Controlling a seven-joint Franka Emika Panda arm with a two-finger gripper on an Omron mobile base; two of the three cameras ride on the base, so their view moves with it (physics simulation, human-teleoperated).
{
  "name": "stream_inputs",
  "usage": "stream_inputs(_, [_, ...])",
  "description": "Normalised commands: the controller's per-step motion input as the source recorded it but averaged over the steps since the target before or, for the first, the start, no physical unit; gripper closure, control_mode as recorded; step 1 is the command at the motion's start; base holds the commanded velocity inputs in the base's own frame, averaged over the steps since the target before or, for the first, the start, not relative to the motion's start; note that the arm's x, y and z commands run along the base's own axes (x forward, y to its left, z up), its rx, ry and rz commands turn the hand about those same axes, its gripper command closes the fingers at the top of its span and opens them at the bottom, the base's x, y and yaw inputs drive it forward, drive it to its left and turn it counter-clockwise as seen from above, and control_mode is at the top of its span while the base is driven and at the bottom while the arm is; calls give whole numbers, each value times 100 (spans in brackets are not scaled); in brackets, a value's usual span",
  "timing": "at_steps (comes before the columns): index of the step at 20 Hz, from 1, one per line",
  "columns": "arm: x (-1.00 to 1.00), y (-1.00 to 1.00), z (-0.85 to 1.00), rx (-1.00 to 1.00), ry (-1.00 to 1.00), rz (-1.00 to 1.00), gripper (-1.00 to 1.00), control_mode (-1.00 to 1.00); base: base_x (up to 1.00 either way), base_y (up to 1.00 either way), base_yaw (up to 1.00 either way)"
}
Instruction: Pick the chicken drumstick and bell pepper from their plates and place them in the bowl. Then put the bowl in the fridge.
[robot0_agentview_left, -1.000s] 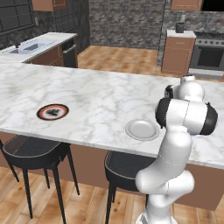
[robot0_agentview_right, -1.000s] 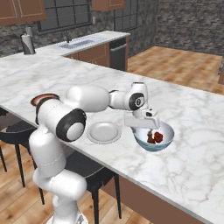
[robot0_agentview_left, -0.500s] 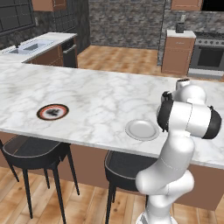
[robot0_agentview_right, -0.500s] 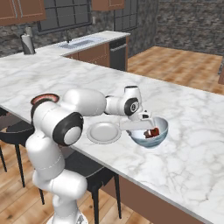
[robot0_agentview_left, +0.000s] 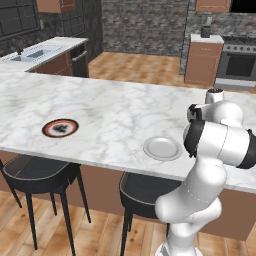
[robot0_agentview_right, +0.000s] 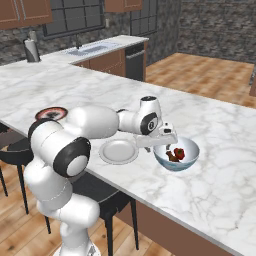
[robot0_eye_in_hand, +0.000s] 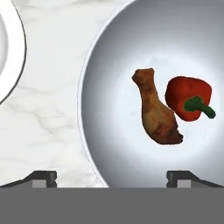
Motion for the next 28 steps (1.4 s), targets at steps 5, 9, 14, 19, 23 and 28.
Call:
stream_inputs(5, [-2, 3, 3, 0, -4, 8, -100, -100, 0, 0, 0])
stream_inputs(9, [11, 0, -13, 0, -1, 10, -100, -100, 0, 0, 0])
stream_inputs(14, [18, 0, -20, 0, 0, 12, -100, -100, 0, 0, 0])
stream_inputs(19, [22, -7, -21, 0, 1, 7, -100, -100, 0, 0, 0])
stream_inputs(23, [16, -8, -23, 0, 4, 6, -100, -100, 0, 0, 0])
stream_inputs(28, [3, -6, -17, 0, 1, 5, -100, -100, 0, 0, 0])
